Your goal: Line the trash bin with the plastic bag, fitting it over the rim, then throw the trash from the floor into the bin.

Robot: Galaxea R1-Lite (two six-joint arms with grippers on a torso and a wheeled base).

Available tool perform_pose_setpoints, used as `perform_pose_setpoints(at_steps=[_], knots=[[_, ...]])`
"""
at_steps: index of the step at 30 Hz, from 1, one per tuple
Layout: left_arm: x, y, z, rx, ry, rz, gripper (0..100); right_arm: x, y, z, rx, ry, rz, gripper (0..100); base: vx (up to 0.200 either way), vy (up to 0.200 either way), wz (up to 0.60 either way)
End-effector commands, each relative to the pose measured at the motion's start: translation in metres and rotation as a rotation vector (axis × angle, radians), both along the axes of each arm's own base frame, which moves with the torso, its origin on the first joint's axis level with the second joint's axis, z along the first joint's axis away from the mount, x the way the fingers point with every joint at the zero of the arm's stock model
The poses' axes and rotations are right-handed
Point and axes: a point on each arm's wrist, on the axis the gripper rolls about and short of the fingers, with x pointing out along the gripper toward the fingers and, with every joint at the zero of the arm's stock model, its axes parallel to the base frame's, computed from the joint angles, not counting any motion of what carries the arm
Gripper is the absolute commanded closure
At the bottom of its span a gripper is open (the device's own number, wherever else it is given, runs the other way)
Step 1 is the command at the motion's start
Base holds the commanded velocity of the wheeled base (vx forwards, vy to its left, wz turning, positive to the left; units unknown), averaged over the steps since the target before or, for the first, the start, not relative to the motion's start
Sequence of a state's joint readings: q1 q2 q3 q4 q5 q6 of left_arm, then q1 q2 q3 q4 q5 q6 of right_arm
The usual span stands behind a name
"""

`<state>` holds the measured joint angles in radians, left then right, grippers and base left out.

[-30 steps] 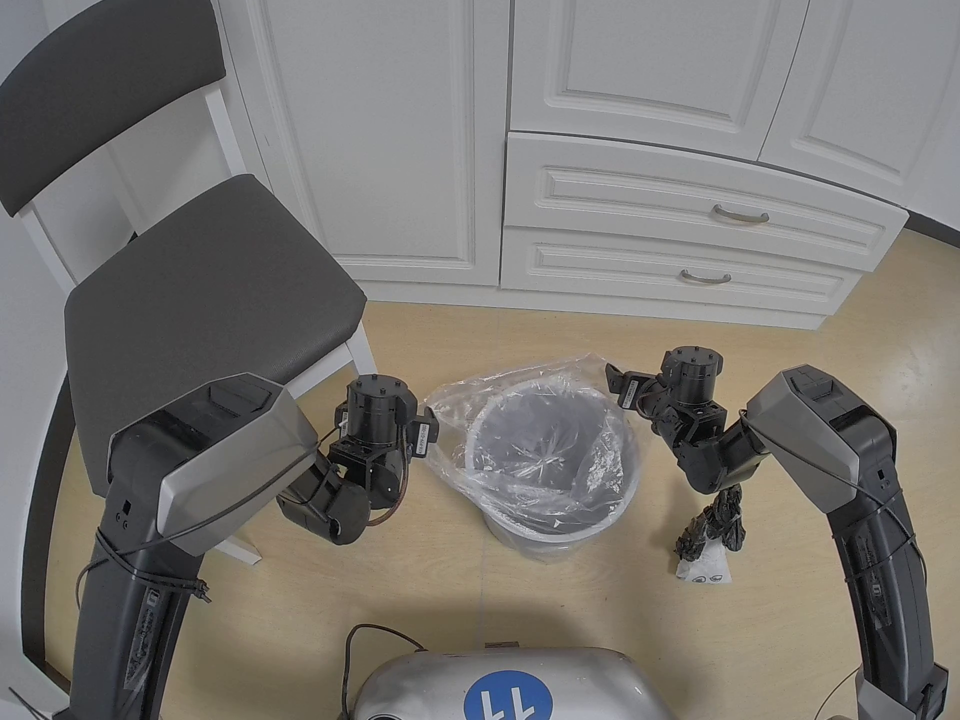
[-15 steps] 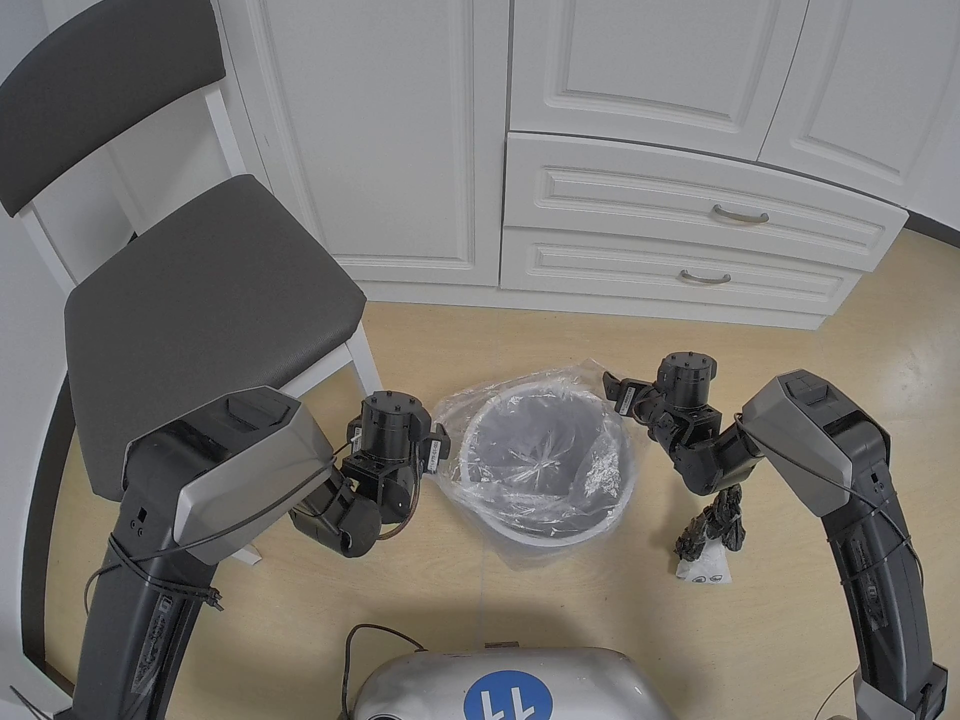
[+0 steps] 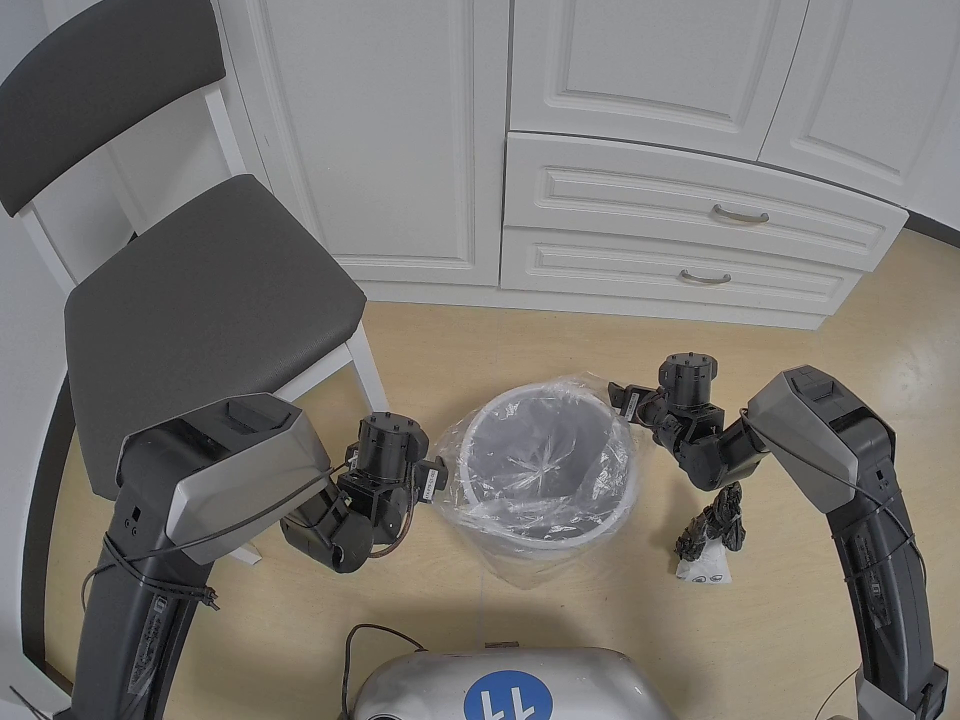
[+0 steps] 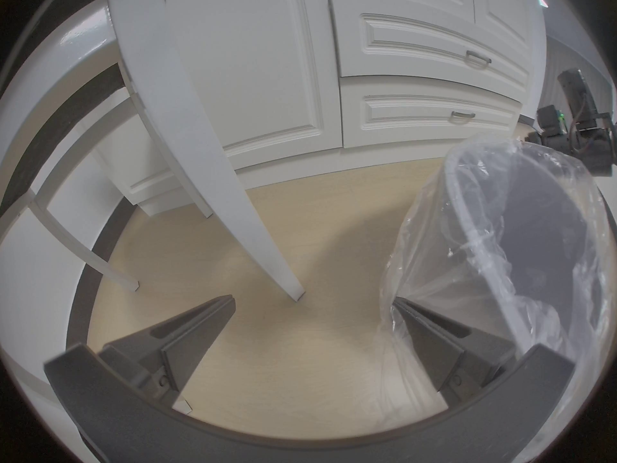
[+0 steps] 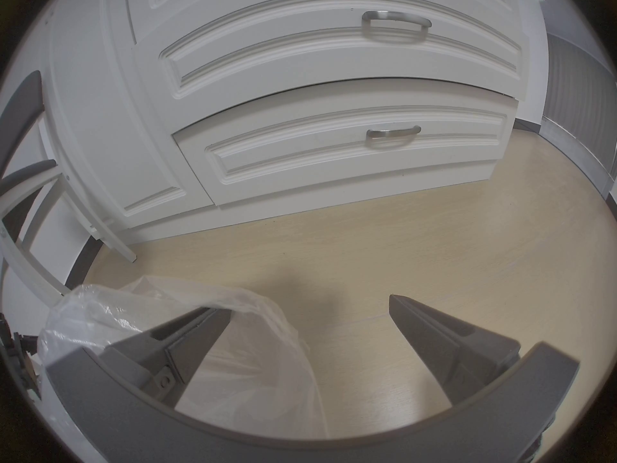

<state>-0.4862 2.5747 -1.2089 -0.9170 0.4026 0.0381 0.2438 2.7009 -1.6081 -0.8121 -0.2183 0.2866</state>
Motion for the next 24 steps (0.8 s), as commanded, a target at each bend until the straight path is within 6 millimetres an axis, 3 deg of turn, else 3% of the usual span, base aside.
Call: perform_pose_setpoints(at_steps=[1, 3, 5, 9, 13, 14, 17, 24], knots=[[-0.018, 0.008, 0.025, -0.021, 0.017, -0.072, 0, -0.009, -0.004, 0.031, 0.001, -0.025, -0.004, 0, 0.0, 0.0, 0.0], [-0.025, 0.011, 0.034, -0.02, 0.019, -0.099, 0, -0.015, -0.005, 0.045, -0.005, -0.038, -0.002, 0, 0.0, 0.0, 0.0], [-0.036, 0.016, 0.051, -0.007, 0.009, -0.13, 0, -0.032, -0.005, 0.073, -0.016, -0.051, 0.009, 0, 0.0, 0.0, 0.0], [-0.046, 0.021, 0.056, 0.027, 0.025, -0.155, 0, -0.063, -0.016, 0.09, -0.138, -0.005, 0.046, 0, 0.0, 0.0, 0.0], [-0.049, 0.022, 0.051, 0.059, 0.047, -0.174, 0, -0.077, -0.03, 0.086, -0.253, 0.043, 0.058, 0, 0.0, 0.0, 0.0], [-0.05, 0.023, 0.045, 0.078, 0.063, -0.183, 0, -0.085, -0.043, 0.076, -0.34, 0.093, 0.066, 0, 0.0, 0.0, 0.0], [-0.05, 0.023, 0.044, 0.083, 0.067, -0.185, 0, -0.094, -0.055, 0.061, -0.444, 0.166, 0.09, 0, 0.0, 0.0, 0.0], [-0.051, 0.023, 0.046, 0.079, 0.058, -0.185, 0, -0.111, -0.051, 0.039, -0.529, 0.249, 0.199, 0, 0.0, 0.0, 0.0]])
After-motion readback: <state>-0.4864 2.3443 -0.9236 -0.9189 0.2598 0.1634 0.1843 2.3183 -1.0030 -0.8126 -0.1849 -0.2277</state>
